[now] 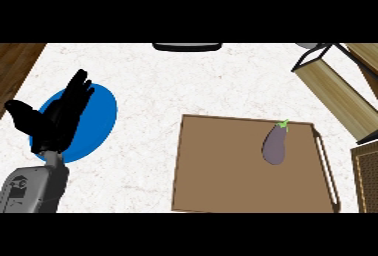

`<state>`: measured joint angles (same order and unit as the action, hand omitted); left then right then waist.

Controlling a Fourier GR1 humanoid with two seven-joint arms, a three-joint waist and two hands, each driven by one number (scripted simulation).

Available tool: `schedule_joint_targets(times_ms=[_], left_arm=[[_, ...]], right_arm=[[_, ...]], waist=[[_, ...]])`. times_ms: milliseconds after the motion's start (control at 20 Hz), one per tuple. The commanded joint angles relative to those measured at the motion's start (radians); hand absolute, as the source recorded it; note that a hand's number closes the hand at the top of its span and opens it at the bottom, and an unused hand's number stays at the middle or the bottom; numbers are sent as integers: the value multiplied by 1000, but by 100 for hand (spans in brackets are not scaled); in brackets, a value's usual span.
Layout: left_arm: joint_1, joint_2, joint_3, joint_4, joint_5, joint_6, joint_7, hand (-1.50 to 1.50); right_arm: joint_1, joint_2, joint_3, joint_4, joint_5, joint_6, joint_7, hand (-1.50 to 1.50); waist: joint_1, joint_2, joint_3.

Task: Pick the pear from the tray and place it in the tiered shelf

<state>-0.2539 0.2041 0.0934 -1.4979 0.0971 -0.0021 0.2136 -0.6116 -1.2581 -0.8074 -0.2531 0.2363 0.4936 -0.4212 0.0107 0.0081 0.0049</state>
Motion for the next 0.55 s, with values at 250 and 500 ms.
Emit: schedule_joint_targets(times_ms=[250, 500], left_arm=[[38, 21, 24, -47, 29, -25, 12, 0], [19, 3, 16, -28, 3, 8, 15, 0]], right_arm=[[209, -86, -40, 23, -38, 233, -270, -150], [279, -47, -14, -22, -27, 210, -380, -150]], waist=[[-19, -7, 3], [-21, -5, 3]])
